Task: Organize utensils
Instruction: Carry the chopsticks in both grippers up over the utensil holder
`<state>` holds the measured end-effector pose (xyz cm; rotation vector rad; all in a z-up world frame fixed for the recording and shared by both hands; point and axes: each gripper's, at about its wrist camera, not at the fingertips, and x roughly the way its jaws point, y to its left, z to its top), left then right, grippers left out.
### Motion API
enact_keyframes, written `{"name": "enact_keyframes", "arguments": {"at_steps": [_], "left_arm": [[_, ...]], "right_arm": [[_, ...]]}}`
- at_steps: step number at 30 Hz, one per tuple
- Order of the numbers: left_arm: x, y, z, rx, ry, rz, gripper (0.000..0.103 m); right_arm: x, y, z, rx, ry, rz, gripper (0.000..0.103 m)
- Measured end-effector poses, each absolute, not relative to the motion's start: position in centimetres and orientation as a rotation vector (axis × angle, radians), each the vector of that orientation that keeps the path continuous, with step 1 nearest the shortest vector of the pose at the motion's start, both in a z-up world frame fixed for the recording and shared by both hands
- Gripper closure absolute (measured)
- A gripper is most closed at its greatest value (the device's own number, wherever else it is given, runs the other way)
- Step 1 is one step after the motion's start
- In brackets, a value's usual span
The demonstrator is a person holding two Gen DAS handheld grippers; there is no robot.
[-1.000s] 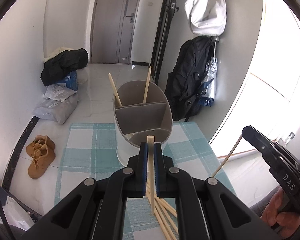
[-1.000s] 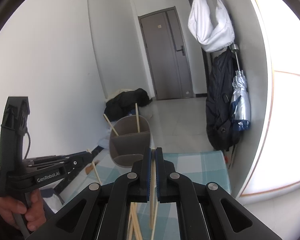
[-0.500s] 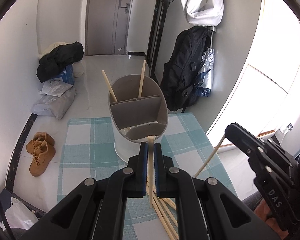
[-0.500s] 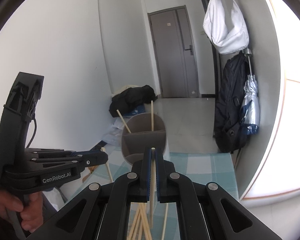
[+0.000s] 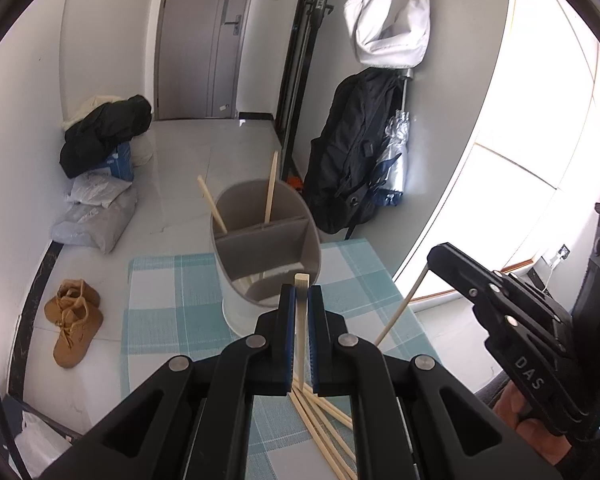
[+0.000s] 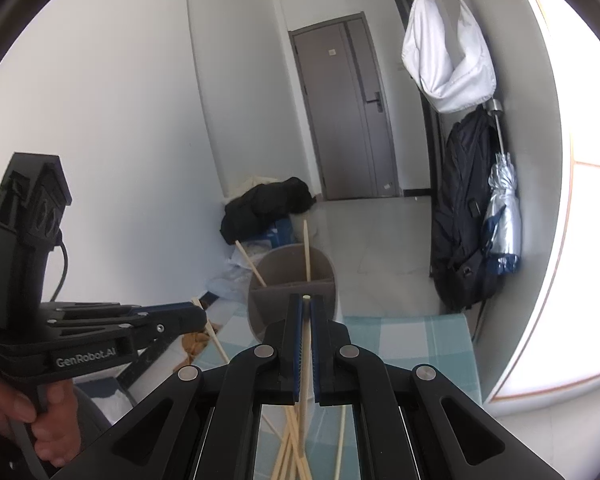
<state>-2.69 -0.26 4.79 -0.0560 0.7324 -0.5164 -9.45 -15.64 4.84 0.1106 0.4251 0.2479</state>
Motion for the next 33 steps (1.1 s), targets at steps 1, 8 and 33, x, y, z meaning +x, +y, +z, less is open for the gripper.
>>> {"name": "enact_keyframes", "arguments": {"at_steps": [1,8,33], "left_arm": [[-2.6,-0.3,5.1,-0.055,0.728,-0.521,0.101],[-1.5,-0.3,8.6,-0.064,0.699,-0.554,0.101],[9.2,1.4,14.3,-0.099,0.622,-0.478,0.101]], "right_arm": [[-9.4,-15.6,5.1,0.108,0.421,0.249,0.100],[-8.2,-15.9,8.3,0.097,0.387,0.264,0.100],[5.3,-14.7,15.9,-0.001,0.312,0.335,0.100]]}}
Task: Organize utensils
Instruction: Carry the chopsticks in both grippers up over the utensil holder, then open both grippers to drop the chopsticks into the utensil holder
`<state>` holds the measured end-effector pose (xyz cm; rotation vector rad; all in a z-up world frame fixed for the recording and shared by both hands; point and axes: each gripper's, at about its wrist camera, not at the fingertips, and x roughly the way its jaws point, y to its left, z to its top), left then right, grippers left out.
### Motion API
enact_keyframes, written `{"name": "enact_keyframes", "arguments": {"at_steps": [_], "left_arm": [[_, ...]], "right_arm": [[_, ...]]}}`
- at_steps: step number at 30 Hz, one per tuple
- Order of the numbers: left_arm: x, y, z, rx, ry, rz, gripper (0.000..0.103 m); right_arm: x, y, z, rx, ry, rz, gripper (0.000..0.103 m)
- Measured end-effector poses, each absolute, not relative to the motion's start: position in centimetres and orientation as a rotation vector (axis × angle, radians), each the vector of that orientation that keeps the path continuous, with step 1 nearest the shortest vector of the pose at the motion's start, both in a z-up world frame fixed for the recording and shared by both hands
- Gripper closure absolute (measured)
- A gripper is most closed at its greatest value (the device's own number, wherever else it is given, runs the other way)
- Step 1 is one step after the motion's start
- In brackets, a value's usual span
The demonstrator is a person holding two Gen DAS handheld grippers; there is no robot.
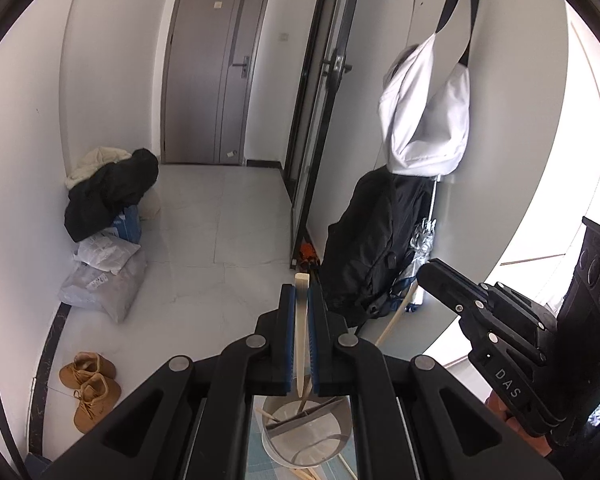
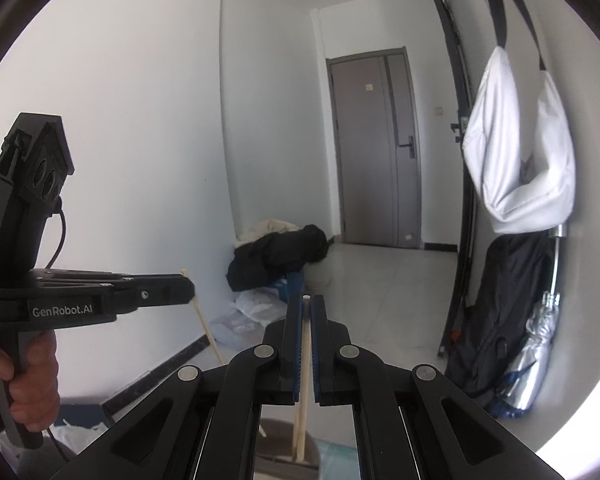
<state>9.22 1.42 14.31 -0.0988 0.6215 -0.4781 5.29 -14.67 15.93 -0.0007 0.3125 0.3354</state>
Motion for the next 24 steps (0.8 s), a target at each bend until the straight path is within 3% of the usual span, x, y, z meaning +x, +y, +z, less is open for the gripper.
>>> {"name": "enact_keyframes", "arguments": {"at_steps": [19,24], "left_arm": [[12.2,0.2,9.5,-0.097,0.770,-0.536,0.101],[12.5,0.0,8.9,-0.085,0.833,-0.538,0.097]], "right_arm": [[8.3,-14.4,9.5,0.007,0.463,0.367,0.100],[8.4,-14.3,8.2,0.036,0.515,0.372,0.097]]}}
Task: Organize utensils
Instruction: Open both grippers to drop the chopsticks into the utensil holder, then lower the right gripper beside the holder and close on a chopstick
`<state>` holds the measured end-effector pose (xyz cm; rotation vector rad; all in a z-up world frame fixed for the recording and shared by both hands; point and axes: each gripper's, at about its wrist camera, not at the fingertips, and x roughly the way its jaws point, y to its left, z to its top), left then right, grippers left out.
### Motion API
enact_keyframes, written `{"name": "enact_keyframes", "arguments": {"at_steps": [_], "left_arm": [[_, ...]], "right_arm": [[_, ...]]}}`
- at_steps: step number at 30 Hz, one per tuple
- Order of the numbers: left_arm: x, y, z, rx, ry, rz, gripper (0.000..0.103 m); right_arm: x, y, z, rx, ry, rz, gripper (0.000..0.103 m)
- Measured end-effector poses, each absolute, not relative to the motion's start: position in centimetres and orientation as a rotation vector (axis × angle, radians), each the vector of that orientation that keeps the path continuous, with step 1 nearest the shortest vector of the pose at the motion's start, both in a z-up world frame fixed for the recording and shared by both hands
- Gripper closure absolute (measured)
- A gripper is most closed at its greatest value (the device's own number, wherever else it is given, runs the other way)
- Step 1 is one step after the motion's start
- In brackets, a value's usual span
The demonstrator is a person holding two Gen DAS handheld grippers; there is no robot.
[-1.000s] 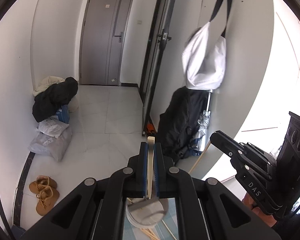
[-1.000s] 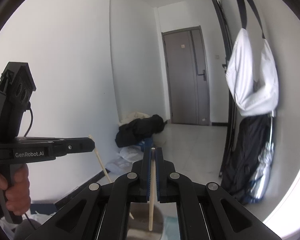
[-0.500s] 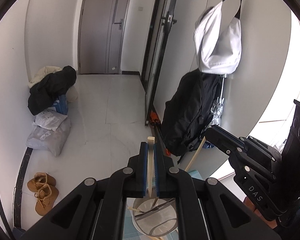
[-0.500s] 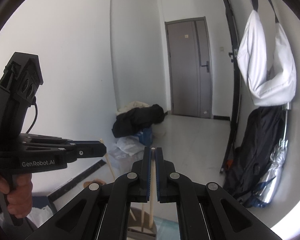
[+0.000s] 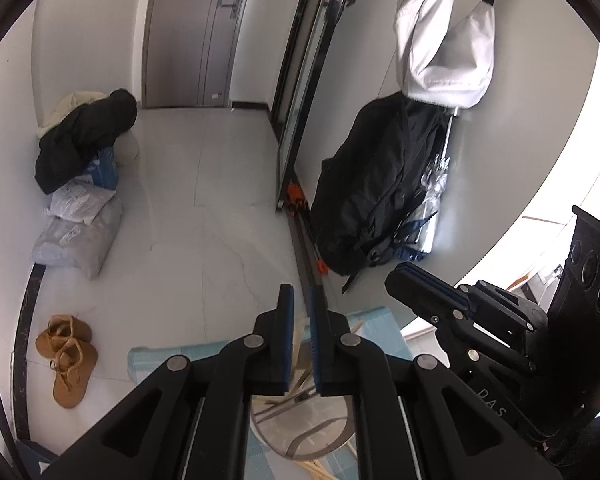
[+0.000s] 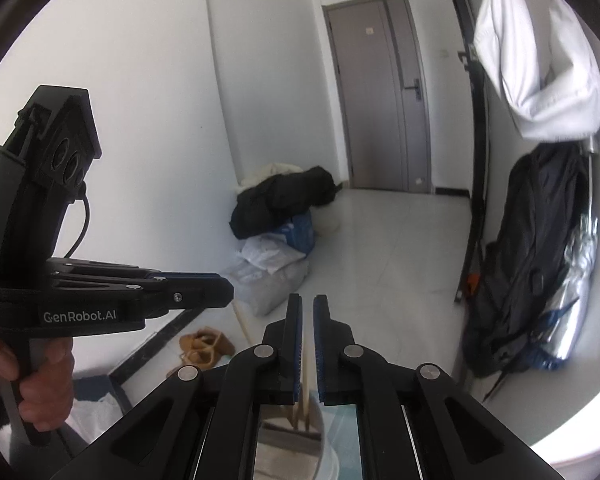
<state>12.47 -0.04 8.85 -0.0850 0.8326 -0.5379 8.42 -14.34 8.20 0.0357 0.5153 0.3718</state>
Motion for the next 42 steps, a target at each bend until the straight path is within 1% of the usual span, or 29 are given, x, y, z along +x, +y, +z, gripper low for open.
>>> {"name": "enact_keyframes", "arguments": {"at_steps": [2,3,5,6,8,9,11,14,16,17,19,20,24,26,31,33,34,35,36,42], "left_arm": [[12.2,0.0,8.8,-0.075,0.834,-0.520,0.088],[12.1,0.1,8.8,-0.073,0.830,-0.511,0.085],[11.6,0.4,9.0,-0.069,0.822,-0.488,0.074],[11.3,0.5,9.0,-0.069,0.816,-0.479,0.070],[10.9,0.7,9.1,-0.072,0.800,-0.455,0.056],[10.6,0.7,9.2,-0.072,0.791,-0.441,0.053],[10.1,0.9,9.3,-0.068,0.773,-0.411,0.046],[9.2,1.1,9.5,-0.063,0.763,-0.375,0.042],[8.7,1.3,9.6,-0.064,0.755,-0.353,0.041],[8.3,1.4,9.7,-0.065,0.748,-0.341,0.039],[7.6,1.6,9.9,-0.073,0.738,-0.323,0.035],[7.2,1.7,10.0,-0.078,0.731,-0.319,0.033],[5.6,1.7,10.3,-0.076,0.708,-0.304,0.031],[4.9,1.7,10.3,-0.067,0.699,-0.299,0.030],[3.2,2.1,10.2,-0.075,0.683,-0.281,0.029],[2.4,2.1,10.1,-0.076,0.676,-0.278,0.028],[2.0,2.1,10.1,-0.073,0.673,-0.273,0.026],[1.7,2.1,10.0,-0.073,0.671,-0.271,0.023],[1.3,2.2,10.0,-0.075,0.670,-0.273,0.022],[-0.8,2.2,9.2,-0.085,0.654,-0.280,0.022]], "right_arm": [[8.4,-14.6,7.9,0.053,0.531,0.360,0.095],[8.4,-14.7,7.8,0.059,0.538,0.358,0.091],[8.2,-15.2,7.7,0.076,0.543,0.350,0.089],[7.9,-15.4,7.6,0.085,0.544,0.344,0.086],[7.2,-15.9,7.8,0.101,0.542,0.329,0.081],[7.0,-16.2,7.9,0.107,0.539,0.324,0.078],[6.2,-16.7,8.1,0.120,0.535,0.310,0.076],[5.2,-17.1,8.5,0.128,0.526,0.295,0.071],[4.6,-17.3,8.8,0.126,0.516,0.286,0.064],[4.2,-17.3,9.0,0.125,0.509,0.281,0.061],[3.1,-17.5,9.4,0.127,0.493,0.265,0.053],[2.6,-17.6,9.6,0.130,0.484,0.260,0.052],[0.5,-17.8,10.3,0.130,0.457,0.242,0.041],[-0.6,-17.9,10.6,0.119,0.438,0.227,0.040],[-2.8,-17.8,10.5,0.100,0.413,0.210,0.032],[-3.8,-17.8,10.4,0.097,0.407,0.206,0.029],[-4.2,-17.8,10.3,0.095,0.405,0.204,0.028],[-4.7,-17.8,10.2,0.091,0.402,0.199,0.027],[-5.0,-17.7,10.1,0.088,0.400,0.197,0.027],[-7.0,-17.9,9.2,0.080,0.394,0.179,0.026]]}}
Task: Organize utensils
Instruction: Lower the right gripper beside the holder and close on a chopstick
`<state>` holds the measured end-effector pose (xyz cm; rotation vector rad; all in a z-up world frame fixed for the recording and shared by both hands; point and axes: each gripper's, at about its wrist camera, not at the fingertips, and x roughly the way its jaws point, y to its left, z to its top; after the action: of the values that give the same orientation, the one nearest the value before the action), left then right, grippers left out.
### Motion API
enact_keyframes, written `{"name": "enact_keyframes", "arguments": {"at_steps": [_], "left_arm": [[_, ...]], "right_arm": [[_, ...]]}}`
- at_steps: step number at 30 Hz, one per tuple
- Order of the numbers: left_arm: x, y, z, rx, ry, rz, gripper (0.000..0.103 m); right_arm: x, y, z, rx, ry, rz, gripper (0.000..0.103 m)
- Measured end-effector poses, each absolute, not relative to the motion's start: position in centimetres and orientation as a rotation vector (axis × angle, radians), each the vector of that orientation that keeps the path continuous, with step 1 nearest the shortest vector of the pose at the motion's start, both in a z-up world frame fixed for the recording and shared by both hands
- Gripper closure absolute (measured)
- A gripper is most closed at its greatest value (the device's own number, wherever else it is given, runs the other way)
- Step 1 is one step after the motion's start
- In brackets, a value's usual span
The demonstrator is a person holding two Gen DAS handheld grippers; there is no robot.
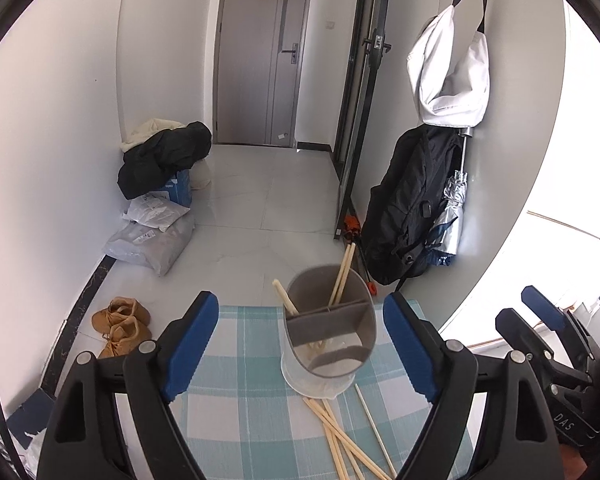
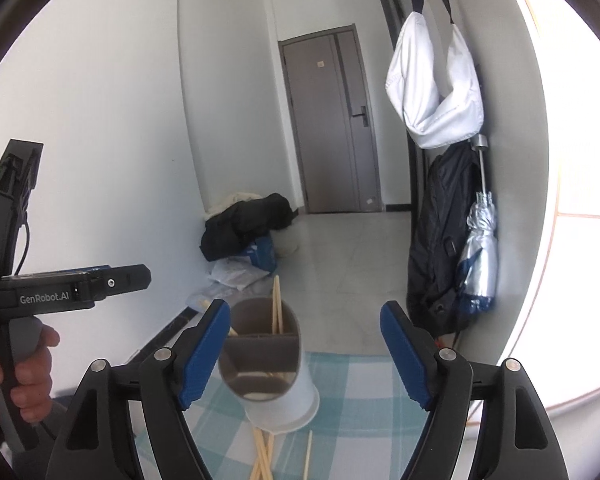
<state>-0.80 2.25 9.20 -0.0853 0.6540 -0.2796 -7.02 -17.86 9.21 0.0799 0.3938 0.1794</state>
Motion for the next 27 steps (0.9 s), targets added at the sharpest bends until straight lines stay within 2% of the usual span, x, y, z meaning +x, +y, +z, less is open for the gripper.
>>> {"name": "enact_keyframes", "arguments": {"at_steps": [16,27], "left_arm": [[-1.4,3.5,2.0,-0.173,0.761,-0.225,0.021],[-0.2,4.0,-4.6,-0.187,0.891,-0.157,0.021]], "right_arm": [[-9.0,-17.2,4.0,0.037,0.501,0.181,0.025],[-6.6,-16.3,-1.7,-0.013,0.702,0.217,0.025]]}}
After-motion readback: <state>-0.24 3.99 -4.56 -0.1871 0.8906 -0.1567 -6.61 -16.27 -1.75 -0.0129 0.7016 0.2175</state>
